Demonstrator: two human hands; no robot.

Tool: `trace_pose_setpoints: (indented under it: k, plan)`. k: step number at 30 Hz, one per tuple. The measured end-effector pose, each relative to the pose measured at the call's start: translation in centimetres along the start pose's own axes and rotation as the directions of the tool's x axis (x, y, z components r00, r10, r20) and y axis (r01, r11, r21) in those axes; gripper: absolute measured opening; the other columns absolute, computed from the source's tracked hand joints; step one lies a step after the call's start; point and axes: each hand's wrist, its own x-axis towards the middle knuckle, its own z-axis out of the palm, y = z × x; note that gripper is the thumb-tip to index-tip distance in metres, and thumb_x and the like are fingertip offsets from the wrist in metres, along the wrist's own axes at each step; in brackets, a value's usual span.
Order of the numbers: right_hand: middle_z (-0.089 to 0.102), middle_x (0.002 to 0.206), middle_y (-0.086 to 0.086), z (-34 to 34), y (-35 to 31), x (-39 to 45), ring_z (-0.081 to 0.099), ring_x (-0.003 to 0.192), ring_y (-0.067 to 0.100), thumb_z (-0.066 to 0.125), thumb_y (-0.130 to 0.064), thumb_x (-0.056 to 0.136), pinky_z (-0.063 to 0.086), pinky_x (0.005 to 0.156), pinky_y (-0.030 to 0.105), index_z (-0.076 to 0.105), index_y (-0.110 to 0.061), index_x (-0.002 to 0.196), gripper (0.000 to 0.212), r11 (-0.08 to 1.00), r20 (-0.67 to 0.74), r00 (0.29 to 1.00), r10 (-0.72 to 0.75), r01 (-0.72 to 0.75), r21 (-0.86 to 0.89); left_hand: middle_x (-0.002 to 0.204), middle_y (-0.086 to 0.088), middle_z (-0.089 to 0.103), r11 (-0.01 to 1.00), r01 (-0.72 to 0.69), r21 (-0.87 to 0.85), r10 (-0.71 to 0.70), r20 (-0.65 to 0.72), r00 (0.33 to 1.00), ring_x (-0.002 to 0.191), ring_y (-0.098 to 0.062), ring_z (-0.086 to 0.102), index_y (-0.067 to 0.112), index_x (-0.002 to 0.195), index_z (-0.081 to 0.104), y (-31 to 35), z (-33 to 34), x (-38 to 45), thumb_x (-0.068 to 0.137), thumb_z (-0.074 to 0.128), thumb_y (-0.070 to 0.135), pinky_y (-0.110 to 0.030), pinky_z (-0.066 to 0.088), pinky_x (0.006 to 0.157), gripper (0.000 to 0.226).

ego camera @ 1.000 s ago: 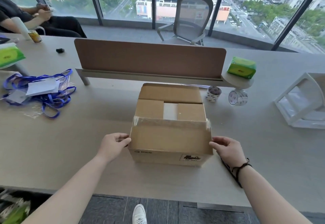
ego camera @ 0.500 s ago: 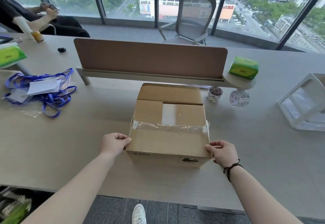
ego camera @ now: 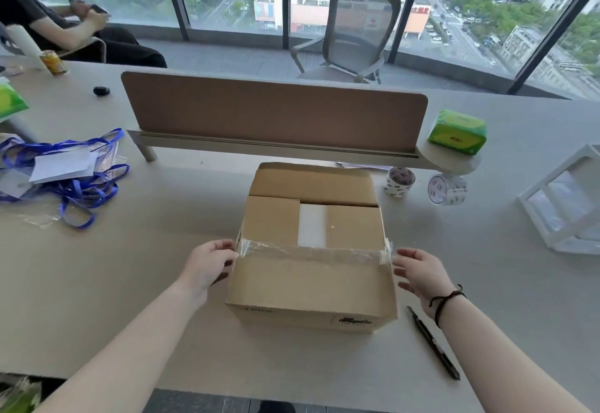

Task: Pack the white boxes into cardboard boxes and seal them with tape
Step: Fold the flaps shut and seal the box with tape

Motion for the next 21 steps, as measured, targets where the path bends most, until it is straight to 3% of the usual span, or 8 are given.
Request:
trace_pose_setpoints:
  k: [3, 7, 11, 14, 17, 19, 21]
  plan:
    - [0.066, 0.099, 0.009, 0.6, -2.6, 1.6, 0.059, 0.086, 0.022, 0.059, -0.009, 0.096, 0.049, 0.078, 0.038, 0.063, -0.011, 0.116, 0.021, 1.0, -0.052, 0.999, 0.002, -0.001, 0.017, 0.087, -0.006, 0.067, 0.999, -0.014, -0.03, 0.014, 0.005, 1.0, 0.075, -0.023, 0.055, 0.008, 0.109, 0.067, 2.9, 1.0, 2.7, 0.089, 0.057, -0.001, -0.033, 0.049, 0.073, 0.024]
    - [0.065, 0.106, 0.007, 2.0, -6.2, 4.2, 0.056, 0.095, 0.022, 0.053, -0.016, 0.101, 0.048, 0.084, 0.04, 0.061, -0.013, 0.116, 0.018, 1.0, -0.069, 0.998, 0.002, -0.001, 0.011, 0.098, 0.0, 0.073, 0.997, -0.054, 0.048, 0.05, 0.083, 0.995, 0.092, -0.023, 0.062, 0.011, 0.1, 0.073, 6.5, 2.6, 6.7, 0.096, 0.061, 0.022, -0.037, 0.048, 0.086, 0.017]
    - [0.063, 0.097, 0.0, 3.9, -7.9, 6.1, 0.056, 0.09, 0.02, 0.05, -0.027, 0.103, 0.043, 0.082, 0.037, 0.066, -0.014, 0.104, 0.021, 0.996, -0.008, 0.997, 0.079, -0.079, 0.031, 0.112, 0.0, 0.075, 0.996, -0.015, 0.089, 0.002, 0.154, 0.988, 0.107, -0.022, 0.067, 0.016, 0.113, 0.072, 8.0, 3.6, 9.6, 0.099, 0.059, 0.036, -0.039, 0.05, 0.097, 0.028]
    - [0.062, 0.102, 0.0, 5.1, -8.8, 7.3, 0.057, 0.092, 0.019, 0.05, -0.037, 0.103, 0.044, 0.085, 0.038, 0.063, -0.016, 0.112, 0.027, 0.99, -0.026, 0.99, 0.135, -0.134, 0.054, 0.114, 0.002, 0.075, 0.999, -0.015, 0.05, 0.005, 0.185, 0.983, 0.103, -0.018, 0.069, 0.018, 0.117, 0.072, 8.8, 4.2, 10.7, 0.1, 0.056, 0.04, -0.033, 0.05, 0.082, 0.031]
    - [0.062, 0.107, 0.004, 5.4, -8.9, 8.4, 0.056, 0.097, 0.025, 0.049, -0.045, 0.1, 0.047, 0.086, 0.04, 0.064, -0.014, 0.119, 0.039, 0.976, -0.037, 0.981, 0.191, -0.186, 0.11, 0.092, 0.008, 0.076, 1.0, -0.007, -0.028, 0.013, 0.203, 0.979, 0.083, -0.01, 0.07, 0.02, 0.104, 0.072, 9.4, 4.7, 11.0, 0.107, 0.044, 0.041, -0.031, 0.047, 0.071, 0.035]
    - [0.061, 0.099, 0.005, 5.1, -8.9, 8.5, 0.053, 0.091, 0.024, 0.045, -0.048, 0.1, 0.045, 0.078, 0.038, 0.066, -0.014, 0.118, 0.043, 0.965, -0.001, 0.978, 0.209, -0.206, 0.163, 0.101, 0.003, 0.073, 0.998, -0.009, -0.055, 0.019, 0.187, 0.982, 0.095, -0.017, 0.067, 0.023, 0.105, 0.069, 9.2, 4.5, 11.2, 0.108, 0.037, 0.046, -0.034, 0.047, 0.078, 0.04]
    - [0.067, 0.1, 0.004, 4.5, -8.7, 8.3, 0.057, 0.094, 0.024, 0.042, -0.054, 0.101, 0.047, 0.08, 0.04, 0.067, -0.018, 0.113, 0.046, 0.962, 0.037, 0.979, 0.201, -0.204, 0.183, 0.112, 0.0, 0.073, 0.996, -0.014, -0.088, 0.027, 0.152, 0.988, 0.101, -0.019, 0.065, 0.022, 0.109, 0.066, 9.0, 4.0, 11.0, 0.109, 0.033, 0.046, -0.037, 0.048, 0.086, 0.04]
